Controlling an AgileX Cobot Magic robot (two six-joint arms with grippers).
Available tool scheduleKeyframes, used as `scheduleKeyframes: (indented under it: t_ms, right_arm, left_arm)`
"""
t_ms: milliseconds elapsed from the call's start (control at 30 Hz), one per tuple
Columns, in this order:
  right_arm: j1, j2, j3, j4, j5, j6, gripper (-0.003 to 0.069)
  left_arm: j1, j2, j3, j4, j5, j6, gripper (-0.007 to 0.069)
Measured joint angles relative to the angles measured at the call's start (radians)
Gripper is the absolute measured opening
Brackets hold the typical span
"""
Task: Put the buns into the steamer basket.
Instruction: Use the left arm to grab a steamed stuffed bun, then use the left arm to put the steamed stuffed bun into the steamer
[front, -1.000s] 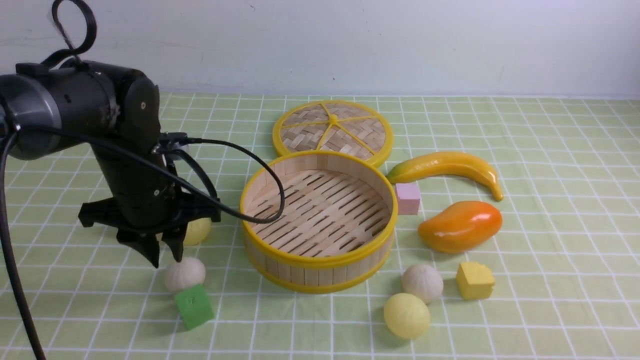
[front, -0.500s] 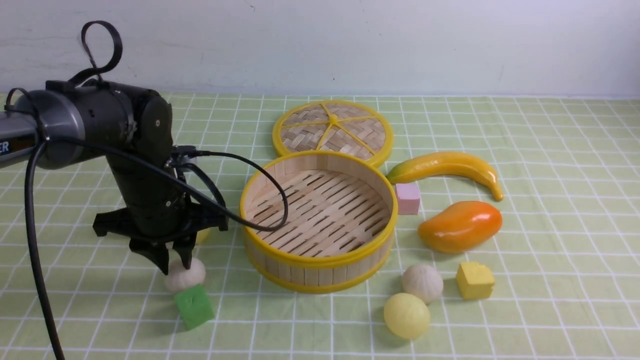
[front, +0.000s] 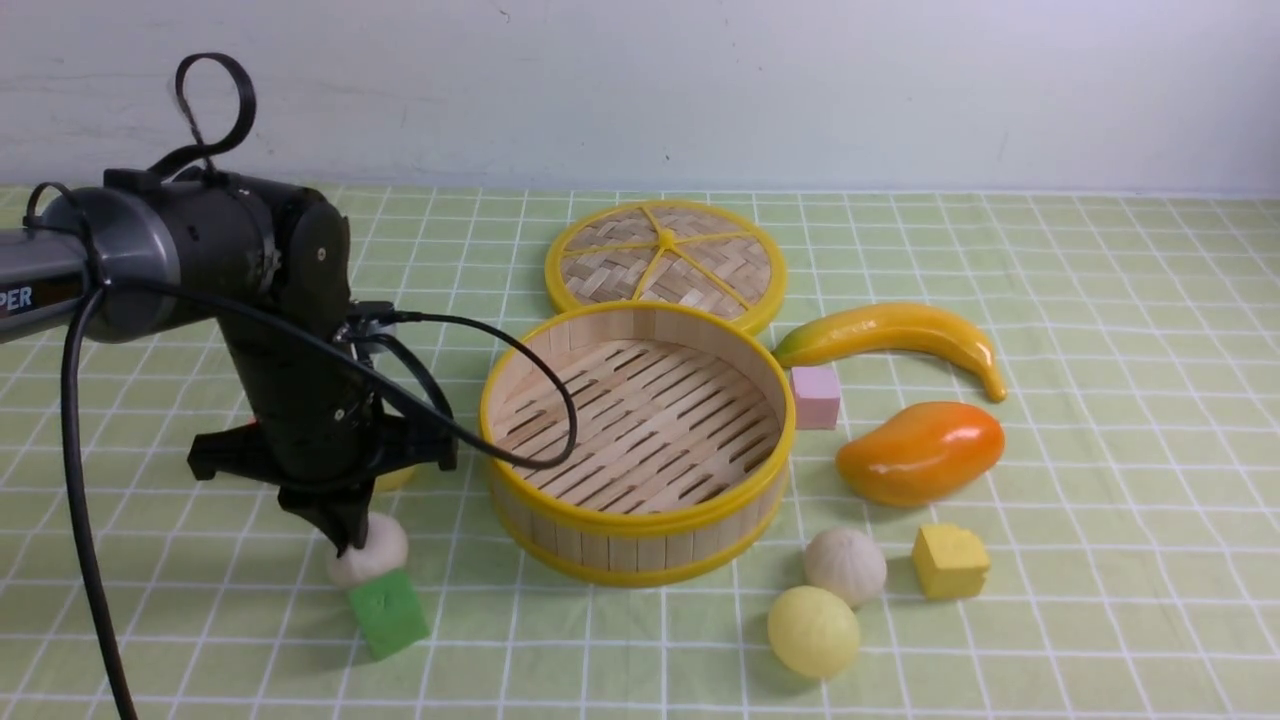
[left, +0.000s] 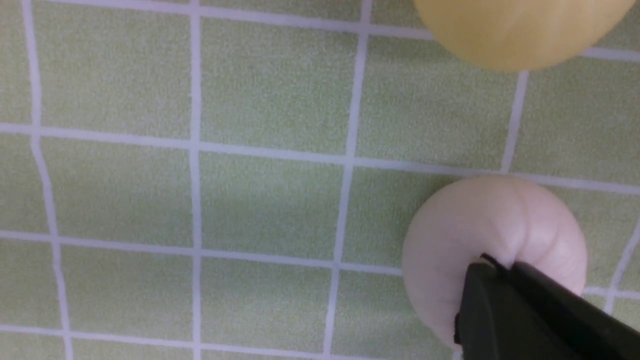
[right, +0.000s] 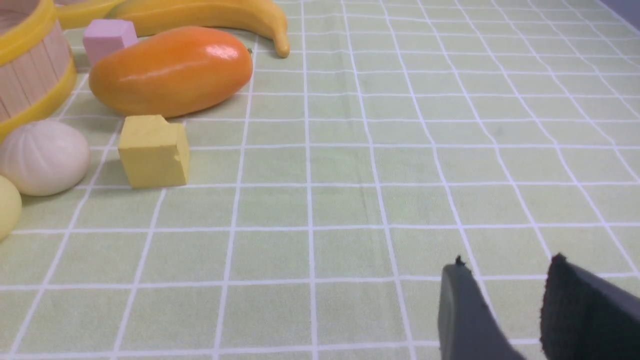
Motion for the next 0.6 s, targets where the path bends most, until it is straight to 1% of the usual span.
scheduleKeyframes:
  t_ms: [300, 433, 500, 600]
  right_arm:
    - [0.000, 0.000, 0.000, 0.000, 0.000, 0.000, 0.0241]
    - [0.000, 0.000, 0.000, 0.000, 0.000, 0.000, 0.0241]
    - [0.000, 0.000, 0.000, 0.000, 0.000, 0.000, 0.0241]
    - [0.000, 0.000, 0.000, 0.000, 0.000, 0.000, 0.0241]
  left_arm:
    - [0.000, -0.083, -0.027, -0.012, 0.019, 0.000, -0.0013]
    - [0.000, -0.128, -0.068, -0.052, 0.026, 0.002, -0.0013]
    - [-0.009, -0.149, -0.111, -0.092, 0.030, 0.031, -0.0013]
    - [-0.051, -0.148, -0.174, -0.128, 0.025, 0.063, -0.0013]
